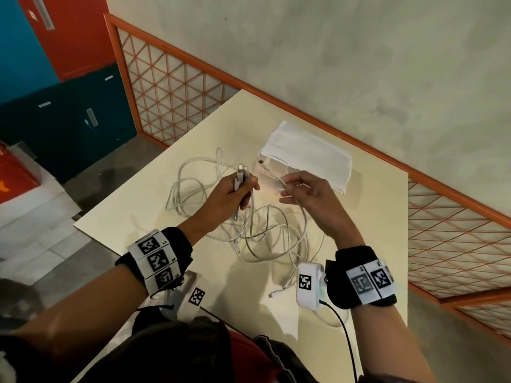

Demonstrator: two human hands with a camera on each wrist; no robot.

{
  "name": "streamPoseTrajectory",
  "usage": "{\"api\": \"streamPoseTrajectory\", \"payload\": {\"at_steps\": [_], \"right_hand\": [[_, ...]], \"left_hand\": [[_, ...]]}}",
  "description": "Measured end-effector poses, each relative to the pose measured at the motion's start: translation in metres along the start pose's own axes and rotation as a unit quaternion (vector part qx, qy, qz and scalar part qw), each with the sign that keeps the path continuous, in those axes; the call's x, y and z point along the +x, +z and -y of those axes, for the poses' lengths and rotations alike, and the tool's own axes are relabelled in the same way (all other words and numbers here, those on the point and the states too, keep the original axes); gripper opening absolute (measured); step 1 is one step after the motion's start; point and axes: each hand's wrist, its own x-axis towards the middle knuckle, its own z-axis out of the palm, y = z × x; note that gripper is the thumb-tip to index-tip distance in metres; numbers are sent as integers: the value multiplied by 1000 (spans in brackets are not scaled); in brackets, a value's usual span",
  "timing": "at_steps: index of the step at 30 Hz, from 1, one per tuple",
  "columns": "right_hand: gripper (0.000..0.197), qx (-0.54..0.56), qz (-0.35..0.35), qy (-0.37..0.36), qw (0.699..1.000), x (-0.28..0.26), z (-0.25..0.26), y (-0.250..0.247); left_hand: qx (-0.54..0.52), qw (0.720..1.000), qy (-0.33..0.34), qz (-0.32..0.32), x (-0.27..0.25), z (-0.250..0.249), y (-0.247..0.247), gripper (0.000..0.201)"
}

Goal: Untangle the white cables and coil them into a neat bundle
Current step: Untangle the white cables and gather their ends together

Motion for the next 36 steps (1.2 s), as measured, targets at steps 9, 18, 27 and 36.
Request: {"api": "streamPoseTrajectory", "payload": {"at_steps": [9,18,27,36], "right_hand": [[17,10,75,19,997,-1,1,26],[35,-56,100,43,992,-2,-6,46],[6,-290,119,82,946,1,-58,-3],[22,-401,-9,96,911,10,-50,-77]], "left_hand": [[-43,999,-7,-31,3,-4,-1,25],[-35,997,2,-75,8,-11,2,23],[-77,969,58,-229,18,-34,-37,27],[-13,934,65,-351,21,-13,-48,21]]}}
